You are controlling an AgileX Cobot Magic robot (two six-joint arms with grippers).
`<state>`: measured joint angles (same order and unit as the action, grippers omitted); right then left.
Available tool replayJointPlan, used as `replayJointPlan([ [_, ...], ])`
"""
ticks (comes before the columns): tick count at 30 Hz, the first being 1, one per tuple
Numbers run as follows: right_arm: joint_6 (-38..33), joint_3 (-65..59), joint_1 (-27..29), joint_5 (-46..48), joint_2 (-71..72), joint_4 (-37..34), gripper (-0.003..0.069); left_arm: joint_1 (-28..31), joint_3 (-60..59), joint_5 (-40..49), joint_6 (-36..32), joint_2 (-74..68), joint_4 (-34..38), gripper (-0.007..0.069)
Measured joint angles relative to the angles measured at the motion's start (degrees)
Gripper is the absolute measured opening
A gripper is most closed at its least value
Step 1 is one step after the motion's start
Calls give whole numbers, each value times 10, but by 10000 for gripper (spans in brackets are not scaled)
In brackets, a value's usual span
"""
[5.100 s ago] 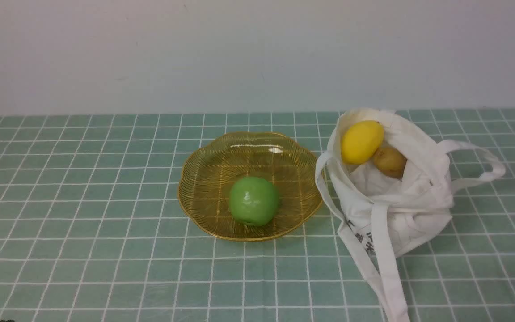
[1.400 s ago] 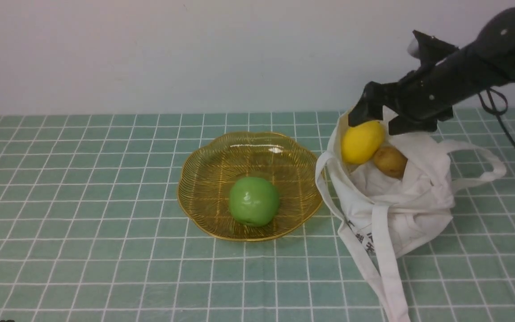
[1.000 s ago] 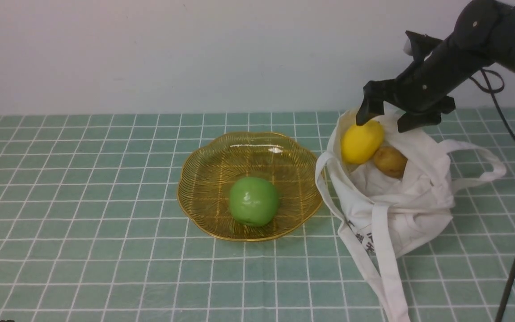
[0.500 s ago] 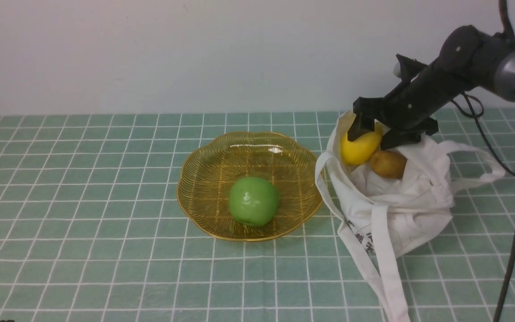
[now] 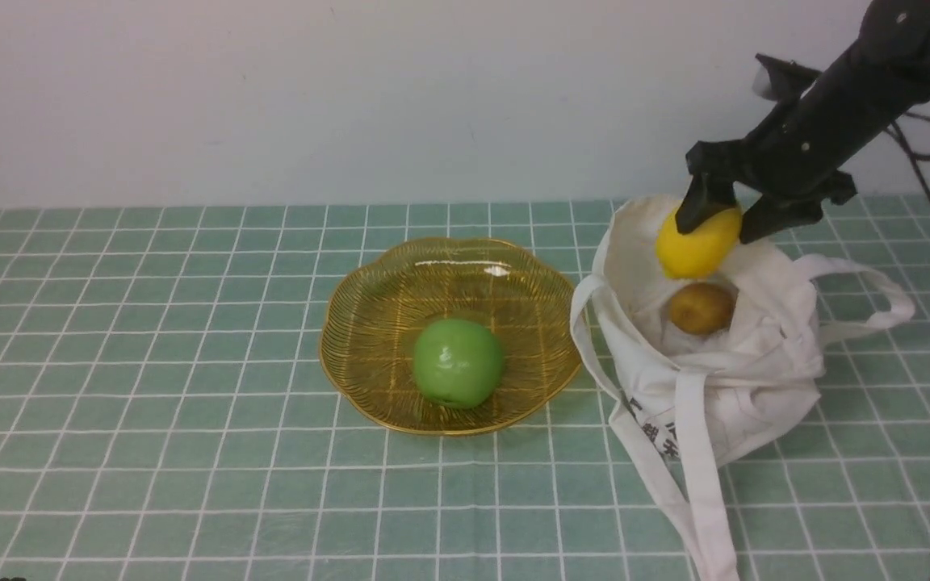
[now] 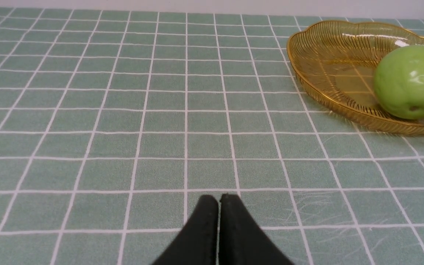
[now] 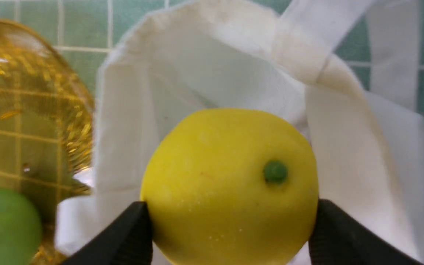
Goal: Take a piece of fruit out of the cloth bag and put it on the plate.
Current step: Use the right arm to grab a lemon from the bag, then use the right arm to put the lemon into the empty plate on the left
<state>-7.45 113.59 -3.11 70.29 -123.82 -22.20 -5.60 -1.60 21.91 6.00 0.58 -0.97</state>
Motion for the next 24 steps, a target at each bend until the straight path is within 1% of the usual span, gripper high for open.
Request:
replayJointPlan([
  [5, 0, 0, -1, 7, 54, -9, 496, 0, 0, 0, 0, 0, 0, -8],
  [8, -9, 0, -10, 8, 73, -34, 496, 0, 0, 0, 0, 0, 0, -8],
  [10, -37, -3, -36, 8, 75, -73, 496, 0, 0, 0, 0, 0, 0, -8],
  [14, -71, -11, -93, 9, 60, -99, 496, 0, 0, 0, 0, 0, 0, -8],
  [16, -78, -13, -130, 10, 39, -98, 496, 0, 0, 0, 0, 0, 0, -8],
  [17, -79, -13, -140, 10, 33, -95, 496, 0, 0, 0, 0, 0, 0, -8],
  [18, -80, -14, -163, 10, 17, -82, 496, 0, 0, 0, 0, 0, 0, -8],
  [19, -80, -14, -163, 10, 15, -80, 496, 0, 0, 0, 0, 0, 0, -8],
  [22, -74, -15, -196, 9, -12, -50, 496, 0, 0, 0, 0, 0, 0, -8],
  [24, -74, -15, -206, 8, -20, -38, 496, 0, 0, 0, 0, 0, 0, -8],
])
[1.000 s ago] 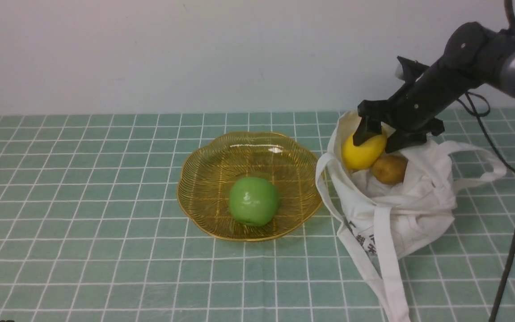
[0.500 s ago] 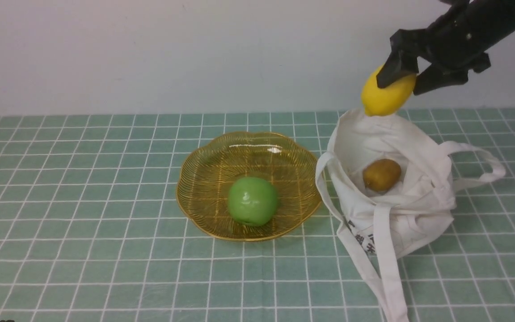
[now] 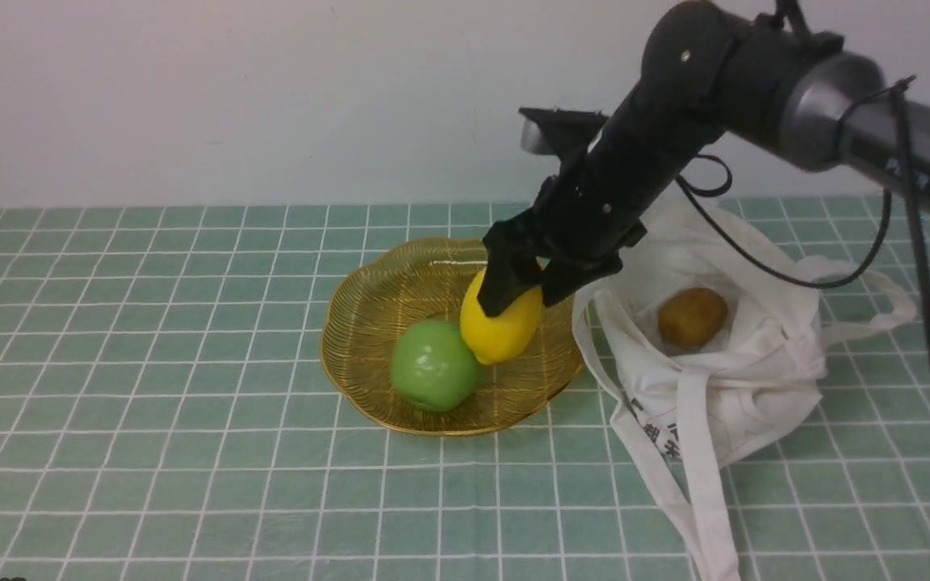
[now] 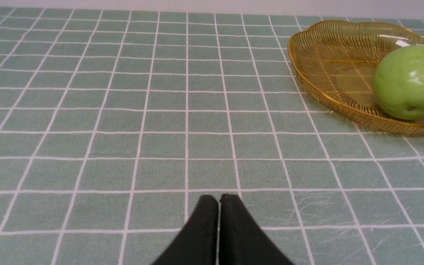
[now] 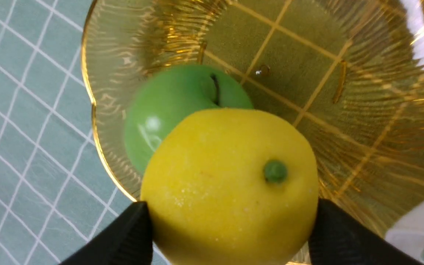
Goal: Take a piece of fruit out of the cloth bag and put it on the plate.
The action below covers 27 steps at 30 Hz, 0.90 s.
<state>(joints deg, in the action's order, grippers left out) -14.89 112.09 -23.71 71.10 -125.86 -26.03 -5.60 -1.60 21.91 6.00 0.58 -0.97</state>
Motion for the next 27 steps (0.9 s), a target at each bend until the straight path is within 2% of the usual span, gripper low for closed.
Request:
replayJointPlan([
  [5, -1, 0, -16, -24, -10, 6, 498, 0, 0, 0, 0, 0, 0, -8],
  [9, -1, 0, -17, -49, -10, 6, 580, 0, 0, 0, 0, 0, 0, -8],
  [10, -1, 0, -17, -53, -10, 8, 643, 0, 0, 0, 0, 0, 0, -8],
  [13, -1, 0, -17, -54, -10, 9, 680, 0, 0, 0, 0, 0, 0, -8],
  [17, -1, 14, -17, -31, -10, 16, 689, 0, 0, 0, 0, 0, 0, -8],
  [20, -1, 48, -14, -7, -10, 26, 674, 0, 0, 0, 0, 0, 0, -8],
  [23, 21, 113, -5, -1, -6, 38, 572, 0, 0, 0, 0, 0, 0, -8],
  [24, 21, 113, -5, -1, -6, 38, 572, 0, 0, 0, 0, 0, 0, -8],
  [27, 58, 142, 1, 1, 19, 54, 422, 0, 0, 0, 0, 0, 0, -8],
])
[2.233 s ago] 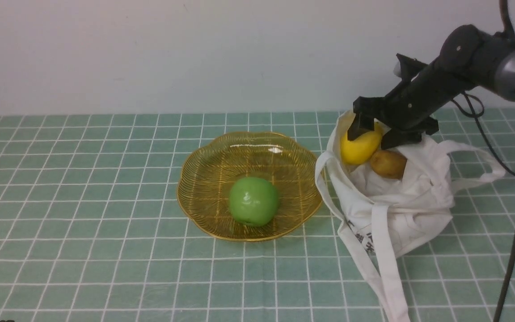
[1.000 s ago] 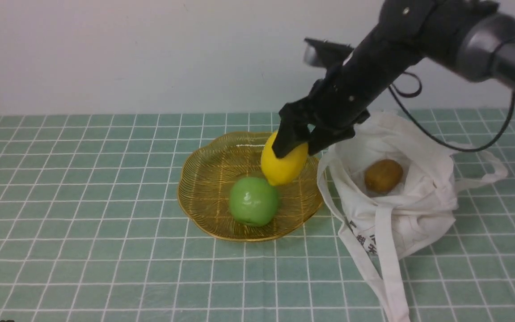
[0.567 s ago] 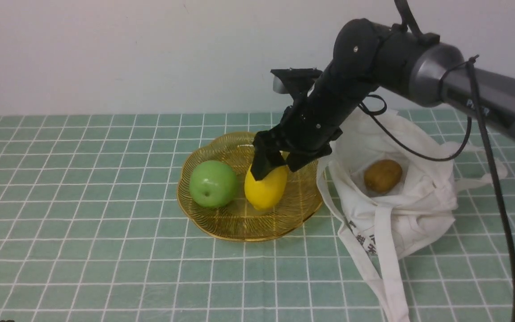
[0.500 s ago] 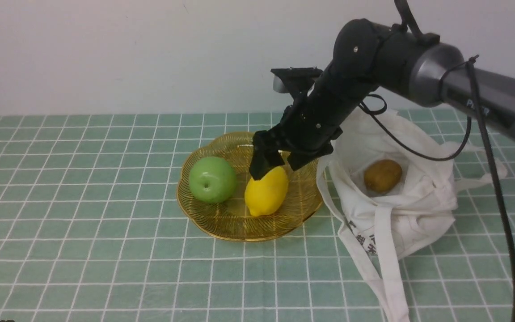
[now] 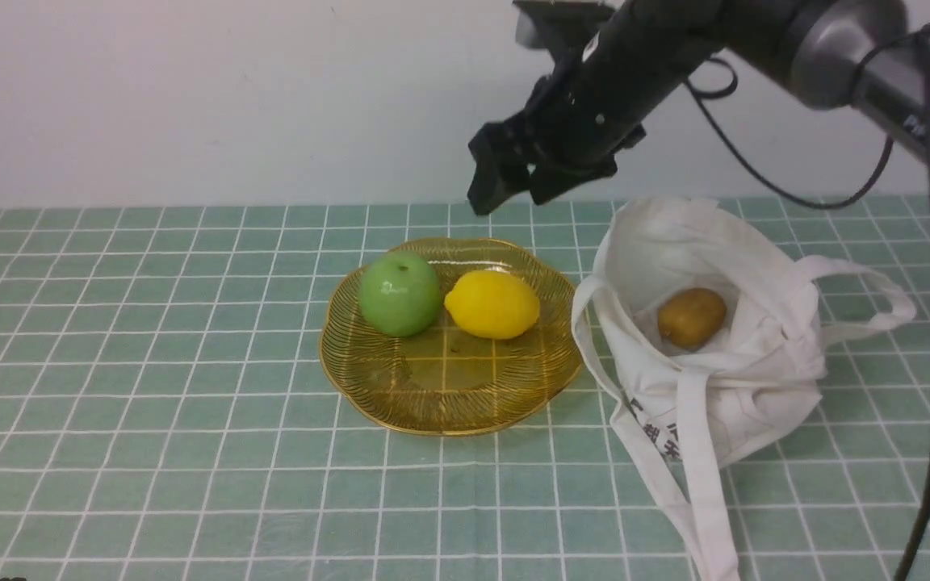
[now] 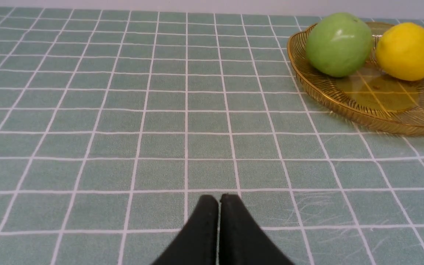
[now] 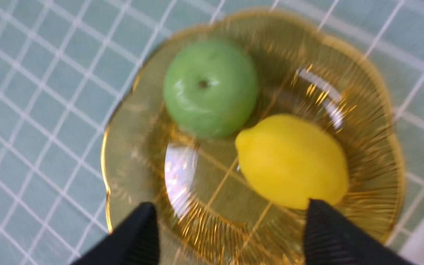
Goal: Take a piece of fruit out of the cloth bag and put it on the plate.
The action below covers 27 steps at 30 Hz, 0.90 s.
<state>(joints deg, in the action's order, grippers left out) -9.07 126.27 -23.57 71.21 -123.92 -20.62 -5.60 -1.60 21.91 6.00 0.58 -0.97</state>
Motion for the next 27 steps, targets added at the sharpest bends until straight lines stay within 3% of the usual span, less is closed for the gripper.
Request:
replayJointPlan([
  [3, 10, 0, 2, 4, 45, 19, 248, 0, 0, 0, 0, 0, 0, -8],
  [8, 16, -63, 2, 6, 169, 53, 29, 0, 0, 0, 0, 0, 0, -8],
  [16, 23, -309, 2, -3, 432, 88, -13, 0, 0, 0, 0, 0, 0, -8],
  [17, 23, -419, 2, -61, 519, 96, -13, 0, 0, 0, 0, 0, 0, -8],
  [21, 23, -604, 2, -210, 658, 115, -14, 0, 0, 0, 0, 0, 0, -8],
  [24, 23, -823, 2, -445, 833, 121, -14, 0, 0, 0, 0, 0, 0, -8],
  [25, 23, -833, 2, -445, 833, 121, -14, 0, 0, 0, 0, 0, 0, -8],
  [27, 23, -929, 2, -564, 938, 121, -14, 0, 0, 0, 0, 0, 0, -8],
])
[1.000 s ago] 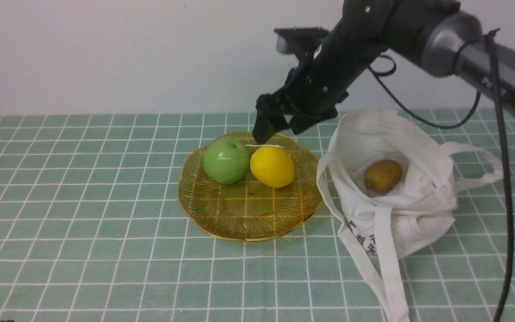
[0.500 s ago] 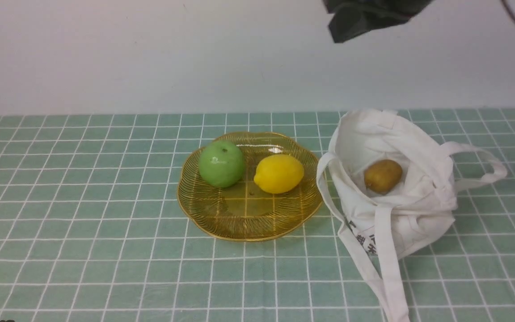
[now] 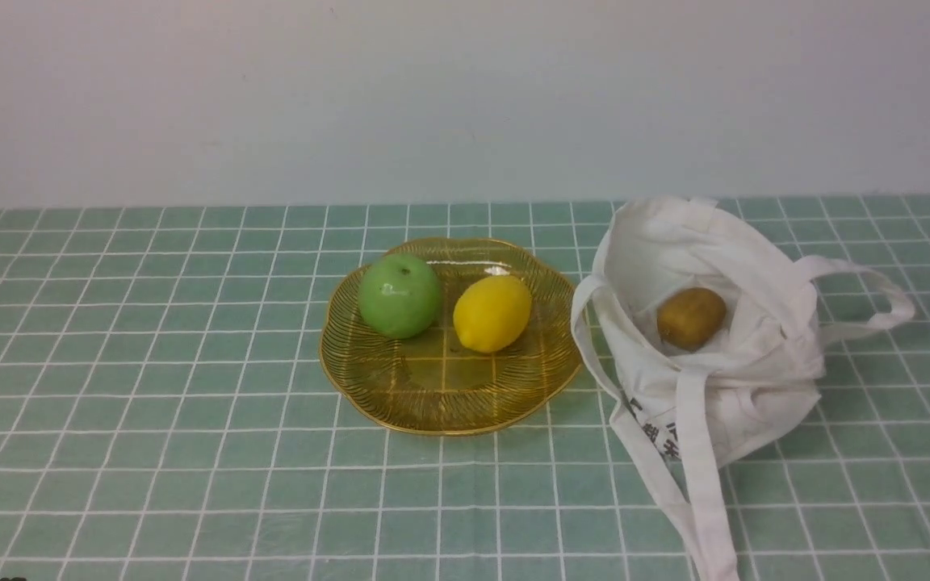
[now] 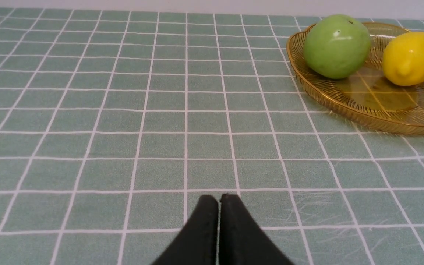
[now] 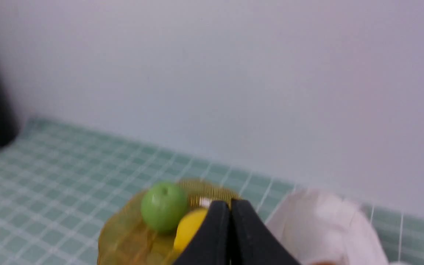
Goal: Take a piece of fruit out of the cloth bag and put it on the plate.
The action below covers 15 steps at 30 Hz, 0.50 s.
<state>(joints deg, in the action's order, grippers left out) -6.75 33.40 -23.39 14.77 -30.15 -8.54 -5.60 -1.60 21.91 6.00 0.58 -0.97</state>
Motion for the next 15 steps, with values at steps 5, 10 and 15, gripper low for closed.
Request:
replayJointPlan([
  [5, 0, -73, 0, -49, 115, 0, -14, 0, 0, 0, 0, 0, 0, -8],
  [10, -9, -77, 0, -53, 159, 0, -14, 0, 0, 0, 0, 0, 0, -8],
  [15, -11, -77, 0, -53, 161, 0, -14, 0, 0, 0, 0, 0, 0, -8],
])
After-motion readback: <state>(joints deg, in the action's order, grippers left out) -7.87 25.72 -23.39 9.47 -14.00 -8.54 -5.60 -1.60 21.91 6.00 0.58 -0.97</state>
